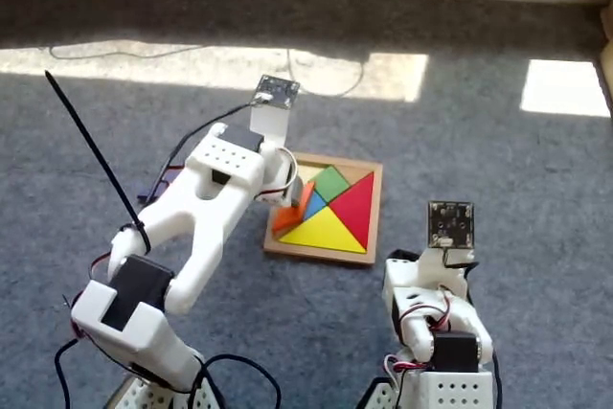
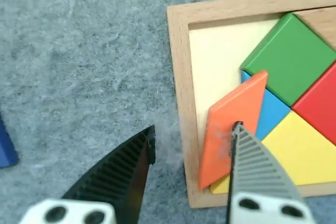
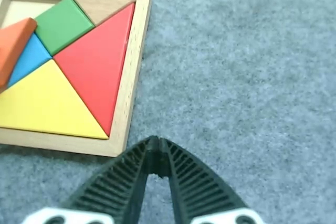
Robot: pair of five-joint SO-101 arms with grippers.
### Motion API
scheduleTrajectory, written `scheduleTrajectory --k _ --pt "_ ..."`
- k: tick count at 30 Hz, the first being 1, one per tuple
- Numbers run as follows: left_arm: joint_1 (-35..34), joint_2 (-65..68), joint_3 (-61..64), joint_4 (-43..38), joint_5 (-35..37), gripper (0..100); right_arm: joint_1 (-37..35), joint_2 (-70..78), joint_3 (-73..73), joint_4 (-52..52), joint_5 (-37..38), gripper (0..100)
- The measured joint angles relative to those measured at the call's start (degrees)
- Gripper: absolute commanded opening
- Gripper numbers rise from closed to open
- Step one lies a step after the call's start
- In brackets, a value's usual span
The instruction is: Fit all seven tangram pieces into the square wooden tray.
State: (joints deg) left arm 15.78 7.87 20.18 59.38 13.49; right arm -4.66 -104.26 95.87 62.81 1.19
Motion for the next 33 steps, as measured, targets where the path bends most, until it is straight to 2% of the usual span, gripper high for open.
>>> scheduleTrajectory --k 12,19,24,33 --pt "-0.2 -0.1 -0.1 3.8 0.0 23 0.0 0.0 0.0 0.0 0.0 0.6" --pt "-0.2 0.0 -0.1 3.8 0.0 23 0.0 0.0 0.0 0.0 0.0 0.6" --pt "0.1 1.1 0.0 0.5 -0.2 23 0.0 0.0 0.0 0.0 0.0 0.6" --pt "0.1 1.1 0.0 0.1 2.5 23 0.0 0.0 0.0 0.0 0.0 0.6"
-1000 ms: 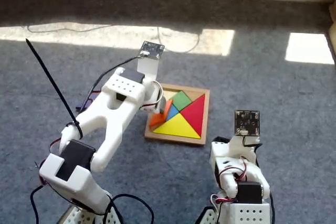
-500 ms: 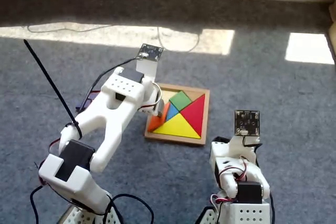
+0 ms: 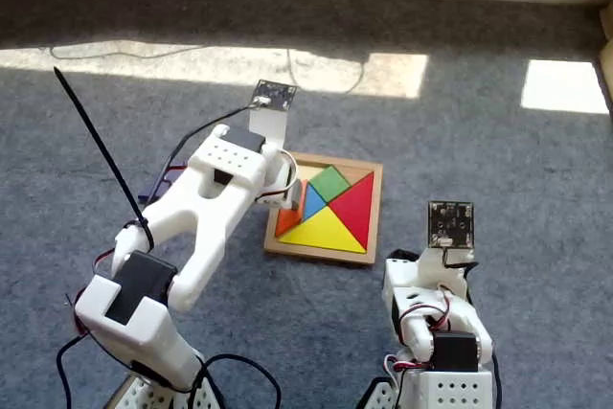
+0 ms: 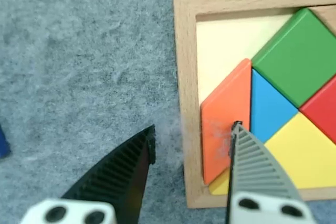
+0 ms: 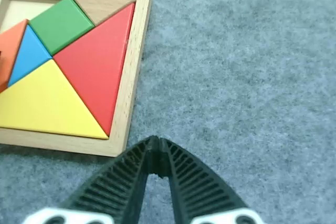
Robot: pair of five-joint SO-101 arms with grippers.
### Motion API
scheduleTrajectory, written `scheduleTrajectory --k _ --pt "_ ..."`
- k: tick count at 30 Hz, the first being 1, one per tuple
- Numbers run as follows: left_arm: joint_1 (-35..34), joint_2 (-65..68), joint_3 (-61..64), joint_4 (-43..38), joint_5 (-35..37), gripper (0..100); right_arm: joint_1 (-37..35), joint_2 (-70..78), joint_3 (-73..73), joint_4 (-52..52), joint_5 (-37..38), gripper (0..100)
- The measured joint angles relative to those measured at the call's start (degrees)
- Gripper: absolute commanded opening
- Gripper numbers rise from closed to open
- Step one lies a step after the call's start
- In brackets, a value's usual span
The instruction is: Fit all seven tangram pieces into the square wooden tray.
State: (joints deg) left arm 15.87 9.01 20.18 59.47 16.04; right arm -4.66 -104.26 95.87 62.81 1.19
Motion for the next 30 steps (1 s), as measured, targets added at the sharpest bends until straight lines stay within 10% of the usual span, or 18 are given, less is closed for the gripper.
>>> scheduleTrajectory --k 23,30 --pt "4.7 -12.2 8.8 5.4 0.1 23 1.5 0.0 0.0 0.0 0.0 0.6" --pt "3.7 -22.9 18.0 -4.8 0.1 24 1.4 0.0 0.0 0.0 0.0 0.6"
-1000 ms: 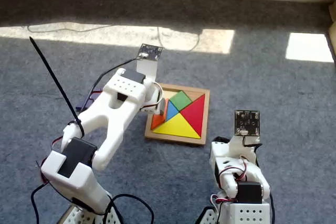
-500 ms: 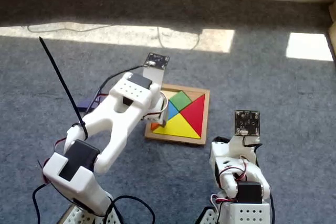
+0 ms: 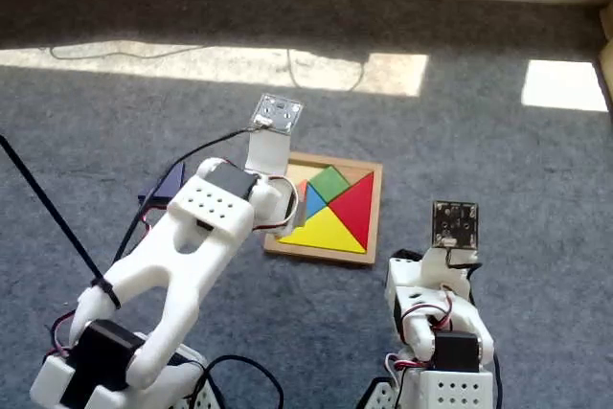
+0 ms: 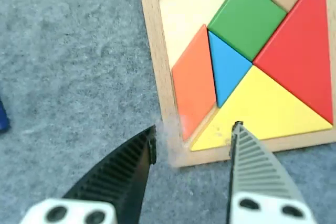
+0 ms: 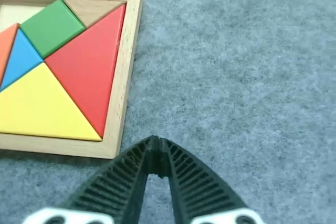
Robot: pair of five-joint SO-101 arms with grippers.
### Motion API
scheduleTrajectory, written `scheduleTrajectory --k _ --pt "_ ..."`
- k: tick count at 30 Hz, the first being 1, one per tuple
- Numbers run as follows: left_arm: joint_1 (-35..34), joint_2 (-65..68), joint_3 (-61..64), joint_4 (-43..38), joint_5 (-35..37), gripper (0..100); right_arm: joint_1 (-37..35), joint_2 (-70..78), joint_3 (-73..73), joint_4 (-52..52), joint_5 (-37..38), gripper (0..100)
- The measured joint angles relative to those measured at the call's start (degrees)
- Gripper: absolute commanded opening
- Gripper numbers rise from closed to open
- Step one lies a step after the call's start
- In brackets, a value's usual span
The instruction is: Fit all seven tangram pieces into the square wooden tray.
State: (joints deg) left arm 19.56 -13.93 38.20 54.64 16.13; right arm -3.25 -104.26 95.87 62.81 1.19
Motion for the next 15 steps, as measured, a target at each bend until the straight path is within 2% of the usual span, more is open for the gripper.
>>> scheduleTrajectory --k 3,8,15 --pt "-2.9 0.8 0.1 -3.5 0.1 24 0.0 0.0 0.0 0.0 0.0 0.6" --pt "-4.0 8.4 -2.6 -4.5 0.0 24 0.0 0.0 0.0 0.0 0.0 0.6" --pt "-4.0 17.1 -8.3 -0.8 0.1 23 0.0 0.0 0.0 0.0 0.0 0.6"
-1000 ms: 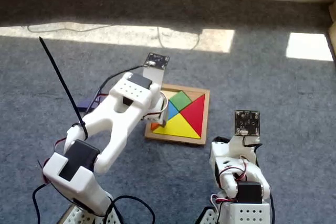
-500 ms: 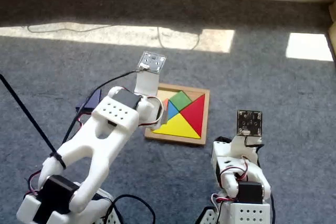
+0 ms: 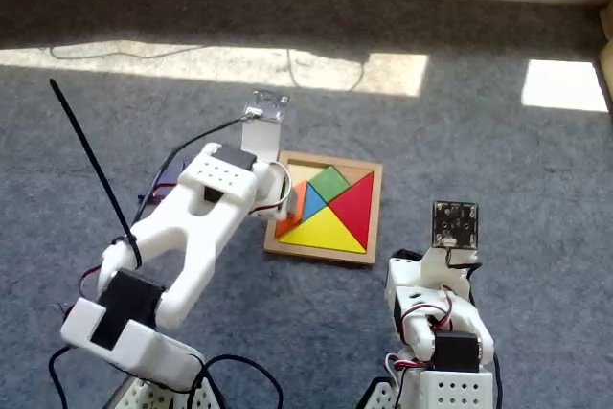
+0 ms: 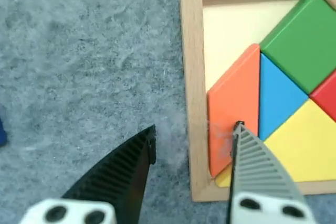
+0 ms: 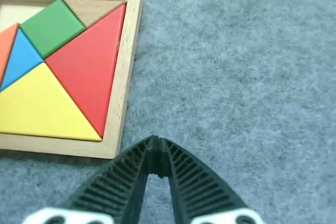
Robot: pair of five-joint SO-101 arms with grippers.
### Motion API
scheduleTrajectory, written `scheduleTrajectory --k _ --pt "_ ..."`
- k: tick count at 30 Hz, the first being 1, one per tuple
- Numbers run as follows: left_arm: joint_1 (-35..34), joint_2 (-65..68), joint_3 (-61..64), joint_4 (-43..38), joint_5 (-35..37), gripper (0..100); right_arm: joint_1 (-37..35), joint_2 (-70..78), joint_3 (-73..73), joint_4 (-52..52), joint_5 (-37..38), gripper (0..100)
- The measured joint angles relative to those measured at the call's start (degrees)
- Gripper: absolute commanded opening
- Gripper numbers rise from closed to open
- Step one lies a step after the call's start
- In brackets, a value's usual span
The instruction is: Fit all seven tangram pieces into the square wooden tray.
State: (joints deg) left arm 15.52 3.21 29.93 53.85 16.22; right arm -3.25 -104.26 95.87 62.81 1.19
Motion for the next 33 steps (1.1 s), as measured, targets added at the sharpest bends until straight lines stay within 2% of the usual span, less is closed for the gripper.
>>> scheduleTrajectory --k 15,23,28,33 --pt "2.8 -1.0 -0.4 7.6 -0.7 23 0.0 0.0 0.0 0.0 0.0 0.6" --pt "1.5 -14.9 3.0 7.8 -1.6 23 0.0 0.0 0.0 0.0 0.0 0.6" --pt "-4.9 -18.9 3.5 7.8 -9.0 23 0.0 0.0 0.0 0.0 0.0 0.6" --pt "-13.3 -18.9 3.5 7.8 -20.7 23 0.0 0.0 0.0 0.0 0.0 0.6"
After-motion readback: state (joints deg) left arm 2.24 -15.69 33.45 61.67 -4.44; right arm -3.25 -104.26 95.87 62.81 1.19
